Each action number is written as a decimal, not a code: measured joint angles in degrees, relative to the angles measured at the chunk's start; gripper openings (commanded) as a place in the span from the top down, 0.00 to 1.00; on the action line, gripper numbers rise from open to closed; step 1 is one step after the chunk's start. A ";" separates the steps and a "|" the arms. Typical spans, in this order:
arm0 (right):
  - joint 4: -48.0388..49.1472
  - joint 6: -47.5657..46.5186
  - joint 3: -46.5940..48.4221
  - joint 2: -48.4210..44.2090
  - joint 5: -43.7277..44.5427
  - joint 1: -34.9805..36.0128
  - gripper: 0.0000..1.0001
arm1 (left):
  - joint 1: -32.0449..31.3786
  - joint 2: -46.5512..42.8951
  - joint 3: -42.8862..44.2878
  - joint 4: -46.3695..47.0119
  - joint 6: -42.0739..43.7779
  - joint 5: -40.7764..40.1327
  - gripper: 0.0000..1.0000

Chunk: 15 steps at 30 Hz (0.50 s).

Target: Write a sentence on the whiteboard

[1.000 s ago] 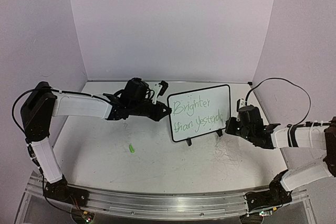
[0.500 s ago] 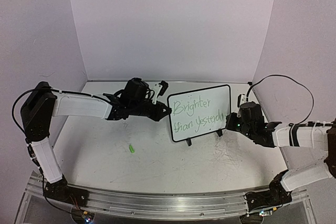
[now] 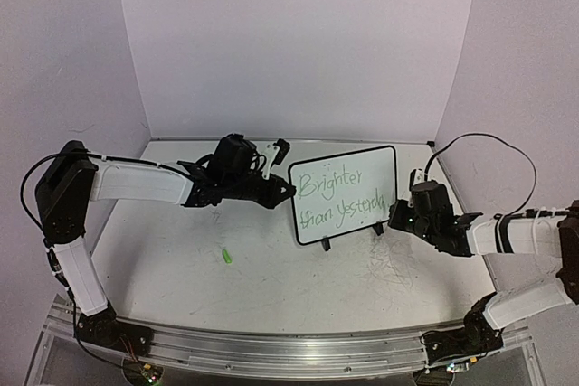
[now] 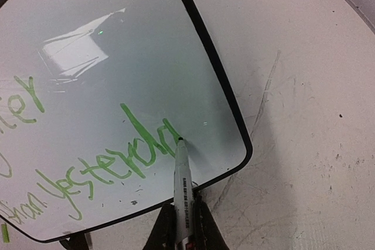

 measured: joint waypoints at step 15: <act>-1.79 0.22 -0.60 -3.13 -0.20 0.00 1.00 | -0.09 -0.11 0.00 -0.07 0.55 -0.04 1.00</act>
